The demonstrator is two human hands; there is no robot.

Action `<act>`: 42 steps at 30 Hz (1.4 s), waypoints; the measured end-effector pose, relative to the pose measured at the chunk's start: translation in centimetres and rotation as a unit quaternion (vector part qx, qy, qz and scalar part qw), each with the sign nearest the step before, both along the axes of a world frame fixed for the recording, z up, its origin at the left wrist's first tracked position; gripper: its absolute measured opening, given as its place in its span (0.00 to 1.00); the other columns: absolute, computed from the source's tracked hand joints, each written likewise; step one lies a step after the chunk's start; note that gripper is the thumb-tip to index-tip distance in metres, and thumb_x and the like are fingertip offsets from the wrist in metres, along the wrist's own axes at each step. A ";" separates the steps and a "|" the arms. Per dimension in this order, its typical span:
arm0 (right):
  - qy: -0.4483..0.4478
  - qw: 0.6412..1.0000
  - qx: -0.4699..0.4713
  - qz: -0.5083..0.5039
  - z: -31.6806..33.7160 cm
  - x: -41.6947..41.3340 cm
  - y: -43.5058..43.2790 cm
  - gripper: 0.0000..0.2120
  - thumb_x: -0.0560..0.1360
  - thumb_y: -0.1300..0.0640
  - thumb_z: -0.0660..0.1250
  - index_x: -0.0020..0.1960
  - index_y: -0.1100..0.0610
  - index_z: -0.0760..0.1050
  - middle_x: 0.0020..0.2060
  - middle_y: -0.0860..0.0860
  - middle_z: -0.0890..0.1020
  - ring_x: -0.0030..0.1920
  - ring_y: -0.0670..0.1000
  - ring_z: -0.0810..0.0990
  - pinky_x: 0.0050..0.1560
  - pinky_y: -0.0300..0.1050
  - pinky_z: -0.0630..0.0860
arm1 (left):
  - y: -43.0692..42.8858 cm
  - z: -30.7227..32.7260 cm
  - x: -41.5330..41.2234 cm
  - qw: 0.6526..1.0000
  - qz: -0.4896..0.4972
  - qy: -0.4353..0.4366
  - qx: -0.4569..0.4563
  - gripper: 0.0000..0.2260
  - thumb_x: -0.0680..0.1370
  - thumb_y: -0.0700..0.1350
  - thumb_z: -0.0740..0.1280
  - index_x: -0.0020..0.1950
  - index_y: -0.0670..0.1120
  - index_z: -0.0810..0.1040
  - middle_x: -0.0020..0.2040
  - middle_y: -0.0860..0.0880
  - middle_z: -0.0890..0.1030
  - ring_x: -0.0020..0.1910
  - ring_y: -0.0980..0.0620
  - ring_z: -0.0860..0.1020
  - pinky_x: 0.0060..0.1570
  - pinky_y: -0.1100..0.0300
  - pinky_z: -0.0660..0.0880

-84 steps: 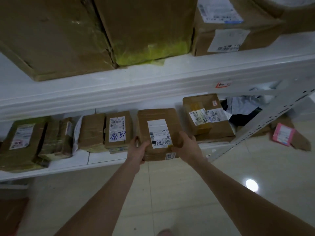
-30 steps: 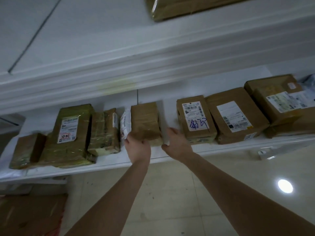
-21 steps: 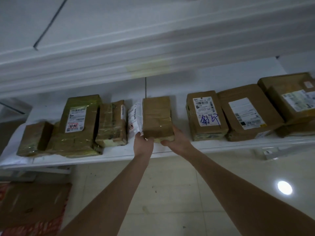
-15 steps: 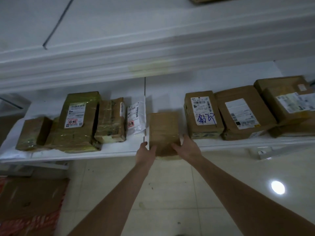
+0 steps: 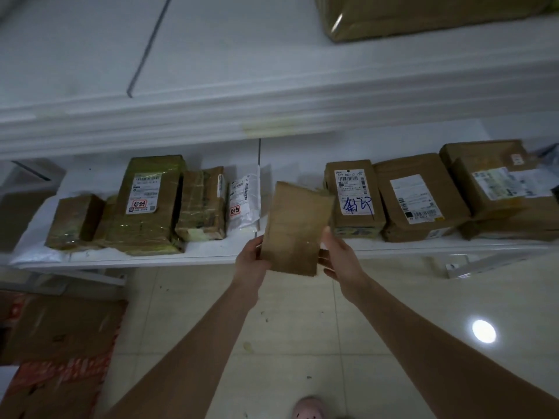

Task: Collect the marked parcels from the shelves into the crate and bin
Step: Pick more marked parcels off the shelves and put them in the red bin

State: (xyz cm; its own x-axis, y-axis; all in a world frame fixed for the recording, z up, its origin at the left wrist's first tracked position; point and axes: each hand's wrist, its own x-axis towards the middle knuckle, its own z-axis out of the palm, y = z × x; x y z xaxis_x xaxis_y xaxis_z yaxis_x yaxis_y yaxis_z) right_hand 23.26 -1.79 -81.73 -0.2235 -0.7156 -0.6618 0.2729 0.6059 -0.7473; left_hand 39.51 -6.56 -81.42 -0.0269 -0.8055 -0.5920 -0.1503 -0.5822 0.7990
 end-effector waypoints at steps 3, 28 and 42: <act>-0.072 0.997 0.017 -0.018 2.1 -1.0 0.8 0.38 0.71 0.28 0.52 0.73 0.49 0.62 0.65 0.60 0.74 0.61 0.61 0.75 0.66 0.56 0.68 | 0.5 2.1 -0.3 0.999 -0.007 -0.020 -0.048 0.27 0.68 0.21 0.55 0.56 0.44 0.78 0.49 0.48 0.81 0.46 0.52 0.77 0.37 0.71 0.74; -0.095 0.994 -0.040 0.035 8.9 -4.4 3.5 0.31 0.73 0.76 0.57 0.66 0.47 0.73 0.63 0.48 0.76 0.56 0.55 0.78 0.58 0.53 0.74 | 1.6 9.3 -0.5 0.990 -0.049 0.069 0.112 0.25 0.73 0.67 0.62 0.62 0.54 0.77 0.67 0.49 0.75 0.68 0.47 0.70 0.69 0.42 0.62; -0.146 0.989 0.024 -0.012 8.6 -5.1 3.7 0.19 0.71 0.52 0.73 0.60 0.52 0.75 0.61 0.56 0.77 0.58 0.60 0.78 0.59 0.58 0.76 | 2.7 9.5 -1.2 0.984 -0.028 0.127 0.124 0.14 0.75 0.56 0.67 0.58 0.54 0.77 0.62 0.48 0.78 0.63 0.45 0.75 0.63 0.43 0.70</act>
State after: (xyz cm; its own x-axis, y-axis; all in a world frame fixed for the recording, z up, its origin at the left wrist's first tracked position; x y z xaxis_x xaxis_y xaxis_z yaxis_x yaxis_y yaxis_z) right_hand 18.20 1.91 -73.11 -0.0341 -0.6792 -0.7331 0.4877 0.6290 -0.6054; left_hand 38.28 -3.85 -71.87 -0.2383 -0.6297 -0.7393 -0.0018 -0.7610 0.6487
